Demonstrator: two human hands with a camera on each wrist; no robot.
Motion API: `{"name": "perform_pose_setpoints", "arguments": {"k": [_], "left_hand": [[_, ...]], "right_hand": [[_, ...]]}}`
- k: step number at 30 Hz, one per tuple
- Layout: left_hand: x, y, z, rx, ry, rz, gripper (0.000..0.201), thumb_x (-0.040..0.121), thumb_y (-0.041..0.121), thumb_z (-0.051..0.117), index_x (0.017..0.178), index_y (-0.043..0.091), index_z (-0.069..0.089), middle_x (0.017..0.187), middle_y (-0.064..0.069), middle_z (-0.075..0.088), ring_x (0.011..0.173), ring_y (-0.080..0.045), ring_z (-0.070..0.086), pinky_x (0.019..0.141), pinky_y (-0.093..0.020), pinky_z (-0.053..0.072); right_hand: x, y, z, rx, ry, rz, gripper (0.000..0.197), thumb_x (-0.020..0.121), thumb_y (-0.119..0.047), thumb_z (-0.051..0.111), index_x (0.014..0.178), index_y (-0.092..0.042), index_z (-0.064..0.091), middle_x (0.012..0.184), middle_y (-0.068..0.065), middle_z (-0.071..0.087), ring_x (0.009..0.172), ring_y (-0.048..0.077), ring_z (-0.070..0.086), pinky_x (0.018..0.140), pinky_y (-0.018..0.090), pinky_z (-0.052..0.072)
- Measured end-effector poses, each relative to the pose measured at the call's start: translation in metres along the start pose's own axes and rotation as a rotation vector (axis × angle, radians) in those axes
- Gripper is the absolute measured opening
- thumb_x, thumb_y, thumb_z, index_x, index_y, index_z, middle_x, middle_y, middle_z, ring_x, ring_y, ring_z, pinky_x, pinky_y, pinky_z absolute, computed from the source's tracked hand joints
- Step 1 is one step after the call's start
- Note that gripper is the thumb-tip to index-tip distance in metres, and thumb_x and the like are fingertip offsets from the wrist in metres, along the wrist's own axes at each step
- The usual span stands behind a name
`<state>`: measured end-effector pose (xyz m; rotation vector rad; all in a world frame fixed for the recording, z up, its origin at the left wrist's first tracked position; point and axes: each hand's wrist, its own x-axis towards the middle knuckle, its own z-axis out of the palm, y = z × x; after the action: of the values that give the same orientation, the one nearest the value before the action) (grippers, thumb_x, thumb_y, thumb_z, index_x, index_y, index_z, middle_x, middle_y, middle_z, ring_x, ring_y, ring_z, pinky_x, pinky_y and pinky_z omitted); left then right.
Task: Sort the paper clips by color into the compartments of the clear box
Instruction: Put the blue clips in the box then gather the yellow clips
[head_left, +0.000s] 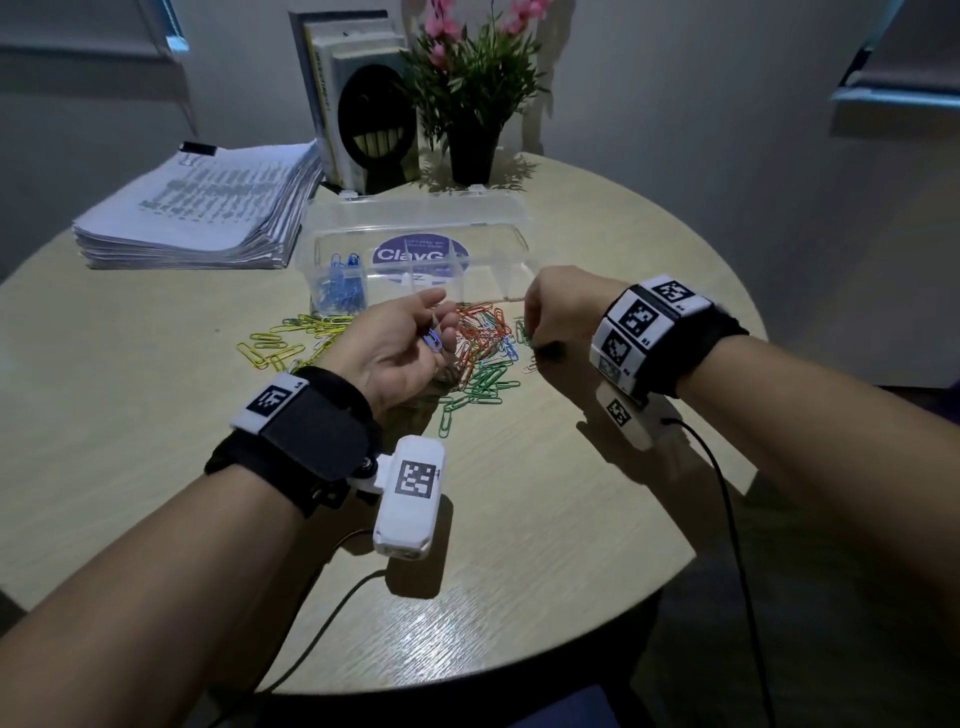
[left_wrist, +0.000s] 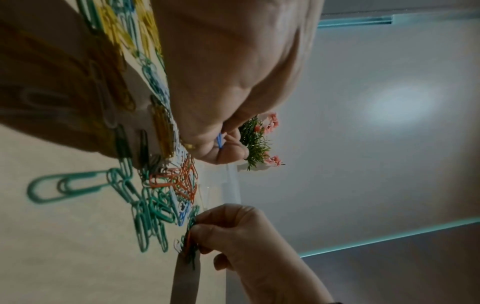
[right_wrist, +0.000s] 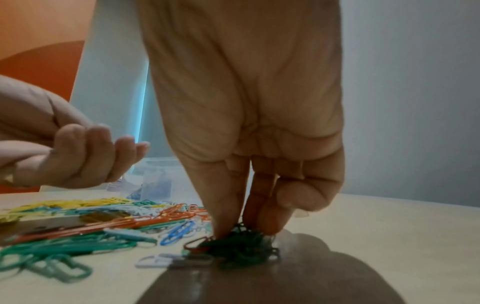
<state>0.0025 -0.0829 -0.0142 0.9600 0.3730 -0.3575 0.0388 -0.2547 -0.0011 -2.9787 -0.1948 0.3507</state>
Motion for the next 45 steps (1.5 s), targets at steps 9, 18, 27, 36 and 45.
{"name": "perform_pose_setpoints", "arguments": {"k": [9, 18, 27, 36, 45], "left_hand": [[-0.012, -0.002, 0.006, 1.299, -0.145, 0.064, 0.019, 0.097, 0.028, 0.049, 0.109, 0.029, 0.063, 0.081, 0.0, 0.057, 0.063, -0.015, 0.048, 0.051, -0.026, 0.042], [-0.003, 0.01, 0.019, 1.816, -0.274, -0.102, 0.018, 0.098, 0.034, 0.044, 0.1, 0.021, 0.057, 0.077, -0.002, 0.052, 0.057, -0.017, 0.042, 0.049, -0.022, 0.034], [-0.007, 0.019, 0.015, 1.779, -0.253, -0.122, 0.025, 0.099, 0.027, 0.045, 0.102, 0.007, 0.061, 0.065, -0.001, 0.045, 0.047, -0.014, 0.033, 0.043, -0.019, 0.027], [-0.003, 0.009, 0.042, 2.077, -0.331, -0.054, 0.056, 0.098, 0.016, 0.042, 0.149, 0.033, 0.022, 0.071, -0.002, 0.051, 0.048, -0.014, 0.037, 0.041, -0.018, 0.032], [0.001, 0.022, 0.038, 1.832, -0.332, -0.139, 0.032, 0.098, 0.018, 0.045, 0.129, 0.014, 0.046, 0.062, -0.003, 0.042, 0.046, -0.014, 0.029, 0.041, -0.017, 0.025]], "right_hand": [[0.007, -0.011, 0.007, 0.034, -0.006, 0.004, 0.03, 0.074, -0.028, 0.079, 0.091, -0.004, 0.072, 0.083, 0.008, 0.067, 0.075, 0.02, 0.061, 0.059, 0.026, 0.046], [0.007, -0.012, 0.005, -0.023, -0.046, 0.017, 0.022, 0.074, -0.014, 0.074, 0.093, -0.003, 0.073, 0.081, 0.009, 0.066, 0.076, 0.022, 0.06, 0.065, 0.028, 0.047], [-0.004, -0.012, 0.003, -0.021, -0.06, -0.087, 0.015, 0.077, -0.005, 0.068, 0.089, -0.012, 0.074, 0.077, 0.0, 0.063, 0.063, 0.011, 0.052, 0.049, 0.019, 0.039], [-0.006, -0.015, 0.006, -0.075, -0.106, -0.042, 0.015, 0.083, -0.021, 0.067, 0.095, -0.014, 0.07, 0.077, 0.001, 0.063, 0.073, 0.018, 0.059, 0.055, 0.021, 0.043], [-0.005, -0.002, -0.006, 0.007, -0.099, -0.024, 0.027, 0.086, -0.025, 0.055, 0.092, -0.003, 0.07, 0.087, 0.013, 0.069, 0.072, 0.022, 0.056, 0.068, 0.031, 0.046]]}}
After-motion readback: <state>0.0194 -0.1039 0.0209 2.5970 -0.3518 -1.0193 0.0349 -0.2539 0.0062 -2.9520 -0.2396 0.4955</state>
